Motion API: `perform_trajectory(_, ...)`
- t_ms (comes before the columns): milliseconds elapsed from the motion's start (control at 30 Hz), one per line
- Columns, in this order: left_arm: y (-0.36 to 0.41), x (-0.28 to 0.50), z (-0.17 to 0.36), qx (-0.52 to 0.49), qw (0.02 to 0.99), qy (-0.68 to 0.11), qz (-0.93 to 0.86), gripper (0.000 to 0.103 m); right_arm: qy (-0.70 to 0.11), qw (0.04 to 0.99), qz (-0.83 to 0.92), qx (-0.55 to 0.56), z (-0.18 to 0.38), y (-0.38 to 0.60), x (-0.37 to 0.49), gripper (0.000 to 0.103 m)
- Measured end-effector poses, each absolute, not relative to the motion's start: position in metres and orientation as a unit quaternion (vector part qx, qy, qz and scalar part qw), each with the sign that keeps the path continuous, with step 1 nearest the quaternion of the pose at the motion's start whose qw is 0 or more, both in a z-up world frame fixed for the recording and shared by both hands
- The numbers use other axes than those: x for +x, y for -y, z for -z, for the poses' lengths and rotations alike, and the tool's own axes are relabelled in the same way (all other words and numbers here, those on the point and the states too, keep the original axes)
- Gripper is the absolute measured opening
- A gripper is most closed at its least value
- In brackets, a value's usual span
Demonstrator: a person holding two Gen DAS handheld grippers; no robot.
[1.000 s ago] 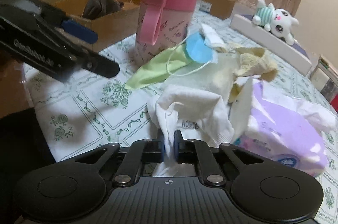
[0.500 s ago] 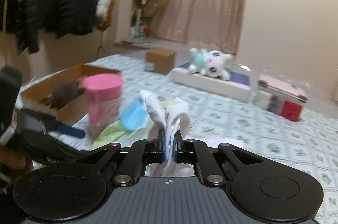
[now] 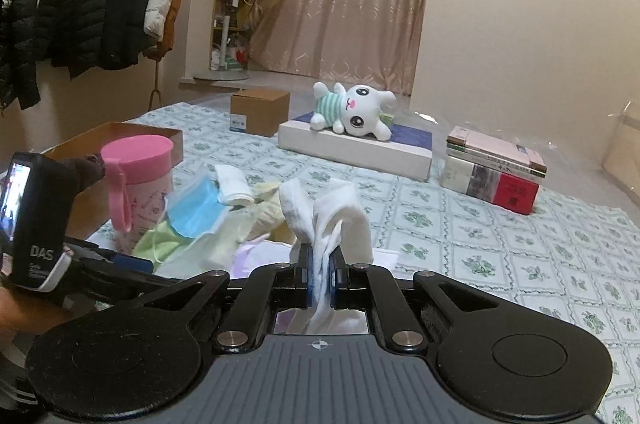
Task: Organize soft objects
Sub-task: 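Grasp the white mesh bag with the left gripper while the right holds the cloth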
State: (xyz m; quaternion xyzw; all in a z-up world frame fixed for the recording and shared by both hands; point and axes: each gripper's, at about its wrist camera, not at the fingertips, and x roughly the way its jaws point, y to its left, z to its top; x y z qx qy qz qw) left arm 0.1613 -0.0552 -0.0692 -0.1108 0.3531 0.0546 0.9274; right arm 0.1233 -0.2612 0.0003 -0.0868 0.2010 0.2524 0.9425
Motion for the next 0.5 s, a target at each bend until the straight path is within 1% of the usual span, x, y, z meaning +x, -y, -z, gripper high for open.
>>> perform_trajectory(167, 0.061, 0.171, 0.071, -0.109, 0.929, -0.347, -0.074, 0.073, -0.205, 0.943, -0.247, -0.085, 0.003, 0.266, 0.125, 0.007)
perform_trajectory(267, 0.063, 0.176, 0.072, -0.101, 0.928, -0.35, -0.081, 0.067, -0.207, 0.942, -0.249, -0.084, 0.005, 0.267, 0.125, 0.007)
perform_trajectory(333, 0.063, 0.18, 0.073, -0.099, 0.926, -0.356, -0.082, 0.061, -0.208, 0.942, -0.249, -0.084, 0.005, 0.267, 0.125, 0.007)
perform_trajectory(400, 0.064, 0.181, 0.076, -0.096, 0.924, -0.362, -0.082, 0.05, -0.209, 0.942, -0.248, -0.084, 0.005, 0.267, 0.124, 0.007)
perform_trajectory(433, 0.064, 0.181, 0.077, -0.094, 0.923, -0.364, -0.082, 0.048, -0.209, 0.942, -0.248, -0.084, 0.005, 0.266, 0.125, 0.007)
perform_trajectory(500, 0.063, 0.181, 0.077, -0.093, 0.923, -0.364, -0.079, 0.038, -0.21, 0.942, -0.249, -0.084, 0.005, 0.265, 0.124, 0.007)
